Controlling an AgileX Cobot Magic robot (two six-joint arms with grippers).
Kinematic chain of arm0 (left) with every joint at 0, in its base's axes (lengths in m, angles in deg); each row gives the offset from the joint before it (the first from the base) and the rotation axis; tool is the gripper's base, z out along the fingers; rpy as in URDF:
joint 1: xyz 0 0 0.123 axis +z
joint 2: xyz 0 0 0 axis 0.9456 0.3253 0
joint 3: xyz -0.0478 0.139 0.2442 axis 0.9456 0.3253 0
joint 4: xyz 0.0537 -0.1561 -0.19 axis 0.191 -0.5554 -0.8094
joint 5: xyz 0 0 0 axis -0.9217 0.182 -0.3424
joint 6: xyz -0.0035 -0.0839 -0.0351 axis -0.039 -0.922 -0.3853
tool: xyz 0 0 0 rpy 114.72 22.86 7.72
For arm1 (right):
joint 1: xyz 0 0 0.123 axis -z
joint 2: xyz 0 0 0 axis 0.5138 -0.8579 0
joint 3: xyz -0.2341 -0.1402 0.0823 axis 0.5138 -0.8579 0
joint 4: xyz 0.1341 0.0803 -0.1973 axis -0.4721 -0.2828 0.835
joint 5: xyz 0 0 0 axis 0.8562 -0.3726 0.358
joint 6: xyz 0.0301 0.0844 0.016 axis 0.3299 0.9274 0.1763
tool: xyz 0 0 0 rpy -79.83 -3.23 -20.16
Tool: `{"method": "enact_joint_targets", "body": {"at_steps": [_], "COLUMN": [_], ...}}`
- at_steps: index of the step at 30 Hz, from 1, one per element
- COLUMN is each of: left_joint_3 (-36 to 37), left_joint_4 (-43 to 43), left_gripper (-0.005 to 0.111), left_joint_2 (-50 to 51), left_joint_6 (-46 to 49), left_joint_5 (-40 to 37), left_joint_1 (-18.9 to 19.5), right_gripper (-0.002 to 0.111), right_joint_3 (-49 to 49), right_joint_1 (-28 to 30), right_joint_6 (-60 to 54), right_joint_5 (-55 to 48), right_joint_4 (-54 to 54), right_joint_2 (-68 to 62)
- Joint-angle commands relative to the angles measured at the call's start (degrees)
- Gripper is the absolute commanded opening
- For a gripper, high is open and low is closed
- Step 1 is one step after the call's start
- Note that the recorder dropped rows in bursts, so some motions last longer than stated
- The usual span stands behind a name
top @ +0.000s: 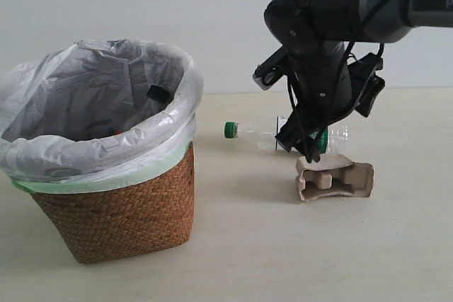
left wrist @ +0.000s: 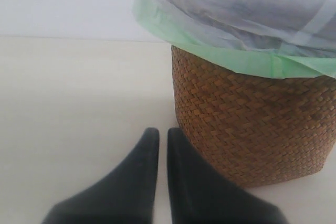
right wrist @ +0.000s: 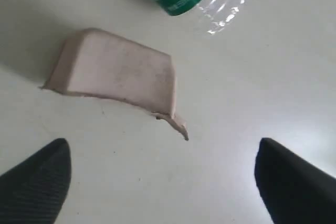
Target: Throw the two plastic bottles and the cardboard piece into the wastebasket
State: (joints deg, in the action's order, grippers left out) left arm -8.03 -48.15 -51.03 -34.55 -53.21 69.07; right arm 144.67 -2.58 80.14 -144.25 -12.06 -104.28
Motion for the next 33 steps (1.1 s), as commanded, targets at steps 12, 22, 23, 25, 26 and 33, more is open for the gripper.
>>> {"method": "enact_joint_targets", "body": {"at_steps": [12,22,23,25,26,33], "left_joint_3": [0.2,0.2,0.2,0.2,0.2,0.2], "left_joint_4": [0.1,0.1,0.1,0.1,0.1,0.1], "left_gripper": [0.006,0.006,0.006,0.006,0.006,0.006], "left_joint_2": [-0.1,-0.1,-0.1,-0.1,-0.1,-0.1], "left_joint_6": [-0.5,-0.5,-0.5,-0.5,-0.5,-0.5], "left_joint_5": [0.2,0.2,0.2,0.2,0.2,0.2], "left_joint_1": [0.2,0.2,0.2,0.2,0.2,0.2], "right_gripper": [0.078,0.064,0.061,0.055,0.055,0.059], "right_joint_3": [-8.0,-10.1,-10.1,-10.1,-10.1,-10.1], "right_joint_1": [0.4,0.4,0.4,0.4,0.4,0.4], "right_joint_6": [-11.3,-12.6,-12.8,-12.8,-12.9,-12.8], "right_joint_5": [1.8,10.7,11.0,11.7,11.8,14.1], "right_joint_4": [-1.0,-1.0,-1.0,-1.0,-0.8,1.7], "right_joint_2": [-0.2,-1.1,-1.6,-2.5,-3.0,-5.0]}}
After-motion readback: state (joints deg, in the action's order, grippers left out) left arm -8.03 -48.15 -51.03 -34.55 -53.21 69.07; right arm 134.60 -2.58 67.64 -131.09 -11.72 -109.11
